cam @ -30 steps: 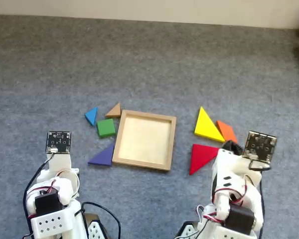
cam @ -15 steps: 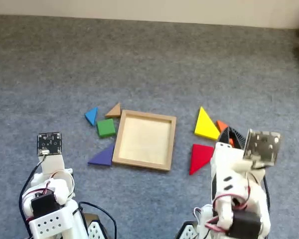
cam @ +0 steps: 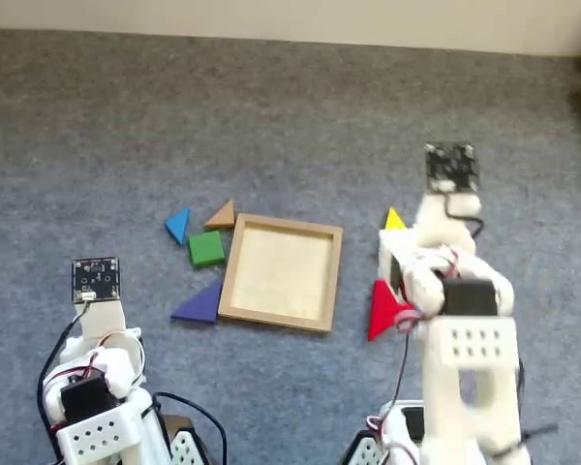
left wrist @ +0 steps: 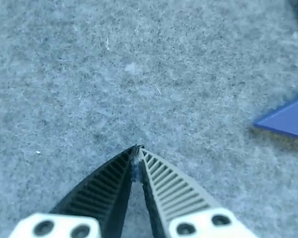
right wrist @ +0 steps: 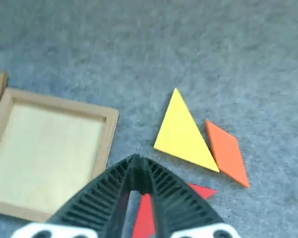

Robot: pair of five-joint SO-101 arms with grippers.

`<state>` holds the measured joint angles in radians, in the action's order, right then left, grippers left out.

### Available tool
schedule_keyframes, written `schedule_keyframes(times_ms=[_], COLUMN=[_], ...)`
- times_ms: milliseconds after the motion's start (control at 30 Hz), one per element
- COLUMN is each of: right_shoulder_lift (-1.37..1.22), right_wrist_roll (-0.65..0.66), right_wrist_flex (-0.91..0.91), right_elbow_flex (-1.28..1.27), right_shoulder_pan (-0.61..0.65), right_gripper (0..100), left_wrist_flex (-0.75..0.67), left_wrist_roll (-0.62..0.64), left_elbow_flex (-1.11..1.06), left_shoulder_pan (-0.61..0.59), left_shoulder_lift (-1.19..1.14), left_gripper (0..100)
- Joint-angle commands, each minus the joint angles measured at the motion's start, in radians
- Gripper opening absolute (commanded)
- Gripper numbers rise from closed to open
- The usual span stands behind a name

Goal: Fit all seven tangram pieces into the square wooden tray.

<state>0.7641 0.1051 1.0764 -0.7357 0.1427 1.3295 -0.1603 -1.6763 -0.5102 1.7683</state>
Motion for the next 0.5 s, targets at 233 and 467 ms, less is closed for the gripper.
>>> schedule_keyframes(times_ms=[233,467], right_shoulder_lift=[-0.415,-0.682], right_wrist_roll=[0.058,0.183], right_wrist_flex=[0.133,0.174], right_elbow_flex=[0.367,0.539], right_shoulder_pan=[0.035,0.035], right_gripper=[15.0,26.3], left_wrist_flex=[0.011,0.011], left_wrist_roll=[0.0,0.0], left_elbow_flex=[-0.021,-0.021], left_shoulder_pan=[-0.015,-0.016], left_shoulder_lift=[0.065,0.065], left_gripper=[1,1])
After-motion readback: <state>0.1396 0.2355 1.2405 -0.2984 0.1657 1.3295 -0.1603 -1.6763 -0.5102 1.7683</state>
